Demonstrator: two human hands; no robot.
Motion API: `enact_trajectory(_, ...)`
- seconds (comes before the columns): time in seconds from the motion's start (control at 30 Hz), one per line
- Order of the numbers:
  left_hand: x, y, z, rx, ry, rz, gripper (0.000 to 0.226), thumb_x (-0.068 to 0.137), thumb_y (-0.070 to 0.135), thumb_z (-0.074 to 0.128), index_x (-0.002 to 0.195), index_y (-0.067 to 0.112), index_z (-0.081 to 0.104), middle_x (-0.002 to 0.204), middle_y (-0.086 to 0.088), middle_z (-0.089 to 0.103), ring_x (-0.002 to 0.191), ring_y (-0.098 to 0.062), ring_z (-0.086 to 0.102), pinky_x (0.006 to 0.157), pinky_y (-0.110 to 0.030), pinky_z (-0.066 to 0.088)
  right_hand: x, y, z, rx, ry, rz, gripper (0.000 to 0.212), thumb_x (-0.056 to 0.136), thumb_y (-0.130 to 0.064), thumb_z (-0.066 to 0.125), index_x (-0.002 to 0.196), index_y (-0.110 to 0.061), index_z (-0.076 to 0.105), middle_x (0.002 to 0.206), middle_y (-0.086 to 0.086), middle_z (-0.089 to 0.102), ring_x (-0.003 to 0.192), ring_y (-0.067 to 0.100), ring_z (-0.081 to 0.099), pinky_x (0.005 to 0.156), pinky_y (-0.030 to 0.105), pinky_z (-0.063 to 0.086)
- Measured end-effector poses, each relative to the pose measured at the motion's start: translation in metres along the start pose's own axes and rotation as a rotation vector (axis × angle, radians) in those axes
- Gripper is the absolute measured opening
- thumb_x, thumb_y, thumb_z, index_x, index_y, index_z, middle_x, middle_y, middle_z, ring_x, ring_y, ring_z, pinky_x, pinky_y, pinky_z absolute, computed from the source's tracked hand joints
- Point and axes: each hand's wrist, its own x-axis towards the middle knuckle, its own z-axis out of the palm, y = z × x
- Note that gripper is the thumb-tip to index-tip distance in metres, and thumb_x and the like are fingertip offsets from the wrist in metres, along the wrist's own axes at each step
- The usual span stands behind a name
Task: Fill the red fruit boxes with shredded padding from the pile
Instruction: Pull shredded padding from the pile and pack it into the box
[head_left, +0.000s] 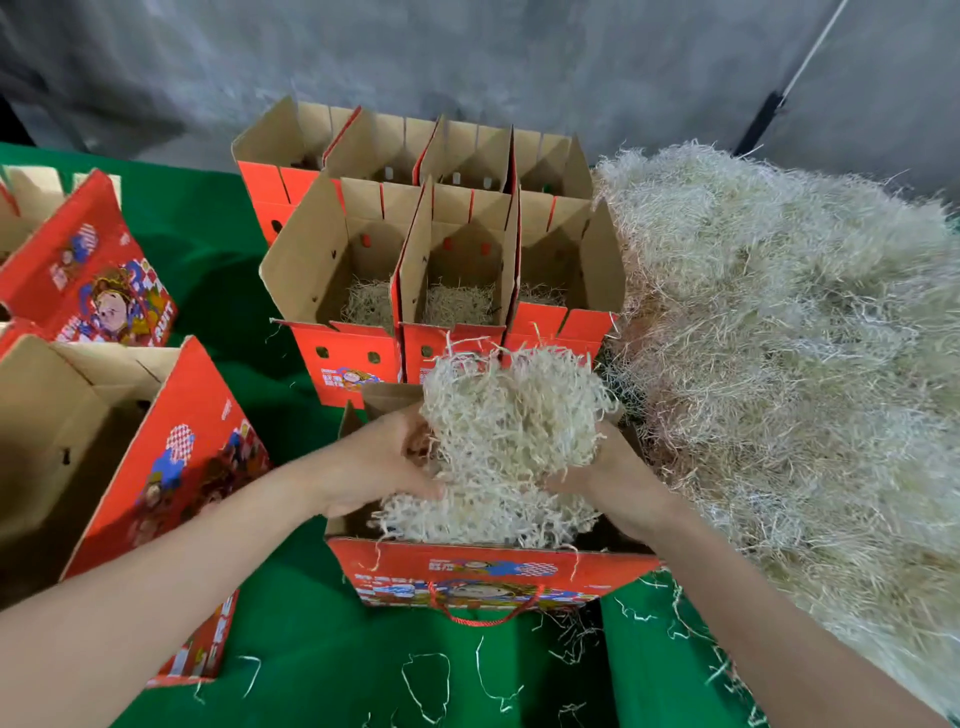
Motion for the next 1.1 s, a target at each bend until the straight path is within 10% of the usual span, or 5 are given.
enact_trajectory(0.27, -0.008, 0.018, -0.001, -0.69, -0.043, -0.216, 0.045, 0.072, 0.026, 0.063, 0.117, 0.02, 0.062, 0.131, -0.007, 0.048, 0.113, -0.025, 0.048, 0.09, -0.039, 0.042, -0.014, -0.01, -0.009, -0.21, -0.182, -0.092, 0.044, 0.071, -0.004, 0.07, 0.11, -0.022, 0.057, 0.101, -0.003, 0.069, 0.1, 0.016, 0.064, 0.092, 0.033, 0.049)
enact_trajectory(0.6, -0.004, 0.007, -0.007, -0.395, 0.464, -0.175, 0.057, 0.085, -0.009, 0.052, 0.137, 0.007, 0.035, 0.112, -0.004, 0.055, 0.104, -0.018, 0.05, 0.084, -0.029, 0.04, -0.009, -0.008, -0.017, -0.182, 0.051, -0.042, 0.038, 0.075, -0.001, 0.072, 0.104, -0.022, 0.061, 0.085, -0.01, 0.072, 0.088, 0.005, 0.067, 0.087, 0.035, 0.053)
enact_trajectory(0.73, -0.009, 0.005, -0.005, -0.224, 0.41, -0.08, 0.068, 0.082, -0.005, 0.063, 0.142, 0.01, 0.033, 0.125, -0.001, 0.053, 0.105, -0.004, 0.042, 0.094, -0.021, 0.023, -0.004, 0.002, -0.028, -0.042, 0.116, 0.163, 0.085, 0.074, -0.006, 0.074, 0.141, -0.012, 0.023, 0.102, 0.003, 0.063, 0.094, 0.015, 0.063, 0.072, 0.021, 0.053)
enact_trajectory(0.93, -0.002, 0.01, 0.017, -0.23, 0.063, -0.038, 0.123, 0.054, 0.043, 0.084, 0.149, 0.024, 0.009, 0.152, 0.012, 0.015, 0.123, 0.009, 0.021, 0.11, -0.025, 0.014, -0.002, -0.014, -0.002, 0.165, -0.179, 0.005, 0.043, 0.068, -0.015, 0.068, 0.104, -0.03, 0.05, 0.097, -0.014, 0.07, 0.092, -0.001, 0.064, 0.078, 0.02, 0.053)
enact_trajectory(1.1, 0.001, 0.011, 0.025, 0.0, 0.232, 0.013, 0.07, 0.062, 0.022, 0.086, 0.12, 0.035, 0.048, 0.115, 0.024, 0.061, 0.112, 0.003, 0.055, 0.089, -0.013, 0.045, 0.005, -0.013, 0.008, 0.152, -0.201, 0.065, 0.052, 0.079, 0.003, 0.066, 0.127, -0.01, 0.048, 0.11, 0.002, 0.068, 0.104, 0.017, 0.063, 0.088, 0.031, 0.051)
